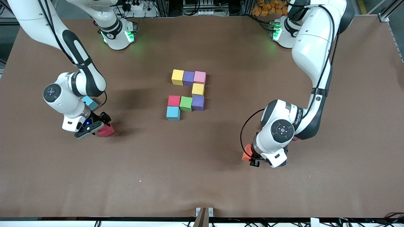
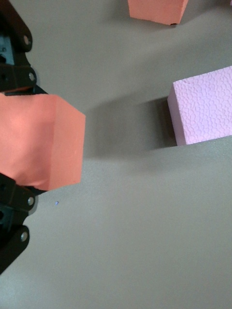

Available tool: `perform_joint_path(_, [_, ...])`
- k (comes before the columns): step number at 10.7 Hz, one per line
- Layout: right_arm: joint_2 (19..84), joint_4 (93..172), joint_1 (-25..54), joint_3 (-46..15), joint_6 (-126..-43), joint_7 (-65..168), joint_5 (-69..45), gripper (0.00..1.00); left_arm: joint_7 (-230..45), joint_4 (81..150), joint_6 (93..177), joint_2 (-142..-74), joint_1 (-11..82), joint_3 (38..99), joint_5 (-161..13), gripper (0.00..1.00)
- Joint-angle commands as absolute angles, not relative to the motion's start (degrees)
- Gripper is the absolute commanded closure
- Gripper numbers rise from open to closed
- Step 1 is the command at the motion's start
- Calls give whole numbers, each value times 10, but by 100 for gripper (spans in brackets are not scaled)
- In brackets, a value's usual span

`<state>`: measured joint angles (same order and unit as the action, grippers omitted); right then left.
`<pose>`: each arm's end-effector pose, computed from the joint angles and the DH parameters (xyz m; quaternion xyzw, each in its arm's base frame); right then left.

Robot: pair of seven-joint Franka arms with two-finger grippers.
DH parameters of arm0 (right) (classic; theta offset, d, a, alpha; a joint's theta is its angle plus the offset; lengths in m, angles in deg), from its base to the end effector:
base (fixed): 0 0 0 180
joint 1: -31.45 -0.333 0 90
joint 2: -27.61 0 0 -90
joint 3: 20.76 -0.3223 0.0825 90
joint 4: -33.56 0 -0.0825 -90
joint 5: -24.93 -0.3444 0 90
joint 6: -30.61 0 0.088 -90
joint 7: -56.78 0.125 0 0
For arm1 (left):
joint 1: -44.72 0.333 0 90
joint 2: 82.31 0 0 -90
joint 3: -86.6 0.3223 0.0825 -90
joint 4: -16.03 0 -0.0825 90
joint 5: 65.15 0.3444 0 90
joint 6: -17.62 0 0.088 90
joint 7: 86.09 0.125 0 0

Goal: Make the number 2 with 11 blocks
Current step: 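Grasp the loose red cube with the right gripper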

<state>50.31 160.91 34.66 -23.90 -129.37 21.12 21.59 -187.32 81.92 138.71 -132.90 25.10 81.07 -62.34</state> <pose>0.5521 -0.0032 0.2336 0.9569 0.2762 0.0893 0.0050 0.6841 -0.2935 0.2783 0.7823 0.6213 0.0056 0.0443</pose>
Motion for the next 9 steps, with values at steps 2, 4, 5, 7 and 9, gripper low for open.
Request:
perform_joint_path(2, [498, 1634, 356, -257, -1333, 200, 212, 45, -1863, 824, 1383, -1324, 249, 815, -627, 62])
perform_joint_path(4, [498, 1631, 354, -258, -1330, 205, 212, 60, -1862, 823, 1383, -1324, 251, 815, -628, 62])
perform_joint_path(5, [498, 1618, 351, -260, -1317, 207, 212, 60, -1863, 824, 1383, -1324, 252, 815, -628, 62])
perform_joint_path(7, [502, 1547, 338, -288, -1232, 266, 212, 61, -1862, 824, 1383, -1324, 252, 815, -628, 62])
perform_joint_path(9, [504, 1474, 320, -322, -1126, 370, 212, 61, -1862, 823, 1383, -1324, 253, 815, -628, 62])
